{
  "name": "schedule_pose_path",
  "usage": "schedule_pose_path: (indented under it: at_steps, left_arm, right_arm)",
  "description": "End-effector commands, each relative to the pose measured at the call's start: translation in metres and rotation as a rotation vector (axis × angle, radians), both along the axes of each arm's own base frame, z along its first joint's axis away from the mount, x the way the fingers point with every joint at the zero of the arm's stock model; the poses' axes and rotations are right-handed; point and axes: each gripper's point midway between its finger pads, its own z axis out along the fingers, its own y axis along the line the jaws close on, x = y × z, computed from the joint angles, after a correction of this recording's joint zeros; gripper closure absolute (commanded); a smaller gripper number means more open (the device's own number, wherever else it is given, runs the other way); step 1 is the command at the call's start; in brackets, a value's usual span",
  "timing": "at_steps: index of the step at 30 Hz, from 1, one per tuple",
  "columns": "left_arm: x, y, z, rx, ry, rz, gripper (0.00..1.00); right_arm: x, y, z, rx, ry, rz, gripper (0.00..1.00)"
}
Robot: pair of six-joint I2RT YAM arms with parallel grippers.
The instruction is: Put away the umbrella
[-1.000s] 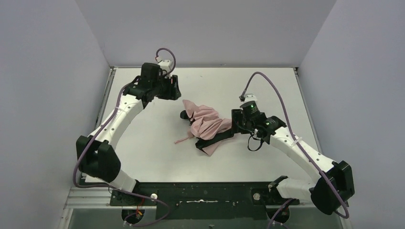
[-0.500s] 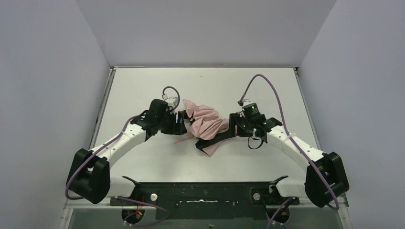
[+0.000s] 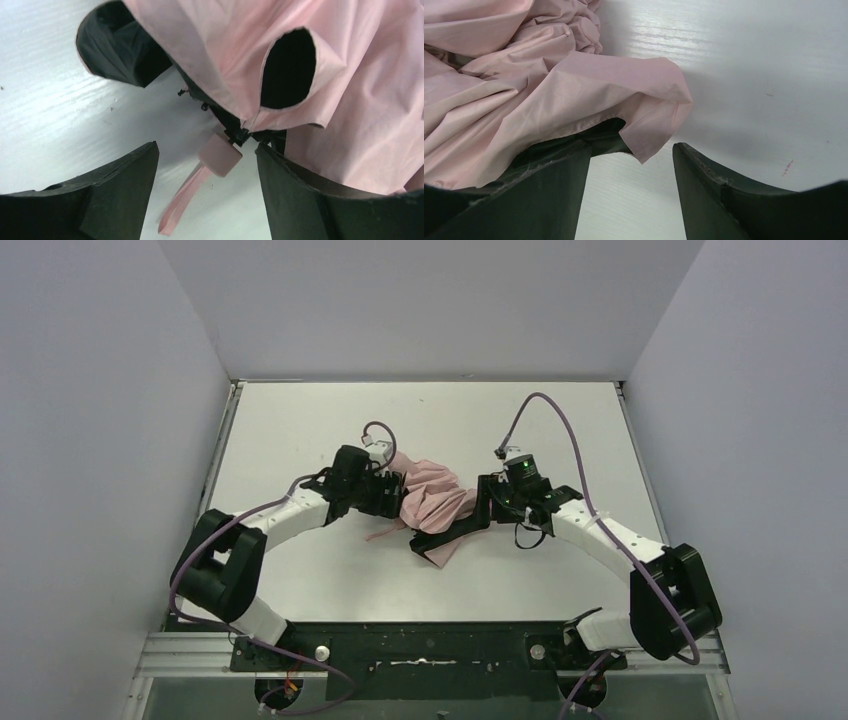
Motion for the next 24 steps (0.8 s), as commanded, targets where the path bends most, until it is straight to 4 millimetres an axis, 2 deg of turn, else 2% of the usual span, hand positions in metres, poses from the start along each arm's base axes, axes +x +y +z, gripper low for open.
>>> schedule_pose_path:
  at_steps: [1,10,17,24]
  left_arm:
    - [0.033,-0.025,0.032,-0.078,-0.169,-0.065,0.3]
    - [0.02,-0.042,0.007,-0.138,-0.084,-0.14,0.34]
    - [0.008,-0.039,-0.008,-0.149,-0.04,-0.112,0.35]
    - [0.003,-0.033,-0.009,-0.136,-0.035,-0.095,0.43]
  right_arm:
    - [0.011,0.004,0.003,0.024,-0.04,0.001,0.38]
    - [0.012,0.006,0.001,0.028,-0.032,0.006,0.4]
    - [0.012,0.007,0.0,0.032,-0.026,0.004,0.45]
    - [0.012,0.006,0.0,0.026,-0.02,0.001,0.49]
